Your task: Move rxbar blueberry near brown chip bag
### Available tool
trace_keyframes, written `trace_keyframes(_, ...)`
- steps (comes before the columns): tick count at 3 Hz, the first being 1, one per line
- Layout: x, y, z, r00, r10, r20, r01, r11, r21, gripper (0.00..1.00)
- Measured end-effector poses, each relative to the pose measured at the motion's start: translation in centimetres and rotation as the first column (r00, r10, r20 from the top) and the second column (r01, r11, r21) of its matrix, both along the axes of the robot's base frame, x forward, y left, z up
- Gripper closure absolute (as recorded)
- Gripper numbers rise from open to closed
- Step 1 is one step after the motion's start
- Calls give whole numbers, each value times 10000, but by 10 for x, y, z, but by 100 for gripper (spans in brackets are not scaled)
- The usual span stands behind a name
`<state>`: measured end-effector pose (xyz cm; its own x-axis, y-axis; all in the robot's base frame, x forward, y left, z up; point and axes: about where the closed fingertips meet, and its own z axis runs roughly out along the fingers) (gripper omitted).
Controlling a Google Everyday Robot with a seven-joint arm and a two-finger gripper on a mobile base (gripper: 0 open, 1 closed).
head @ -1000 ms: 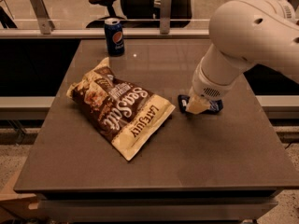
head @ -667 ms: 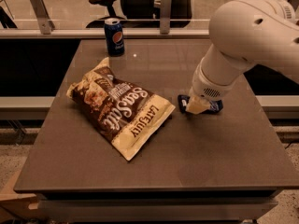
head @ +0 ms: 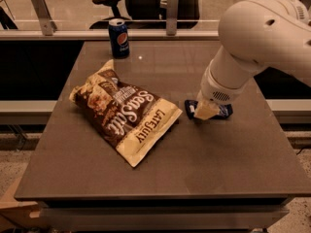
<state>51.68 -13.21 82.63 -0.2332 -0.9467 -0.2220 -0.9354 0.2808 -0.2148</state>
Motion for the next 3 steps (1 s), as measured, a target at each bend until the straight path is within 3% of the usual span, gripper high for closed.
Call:
trace_keyframes(1, 0, 0, 0, 10000, 3, 1, -3, 10000, -3, 8)
trace_keyframes(2, 0, 0, 2, 10000, 3, 1, -3, 10000, -3, 0)
trace_keyframes(3, 0, 0, 2, 10000, 3, 1, -3, 10000, -4, 0)
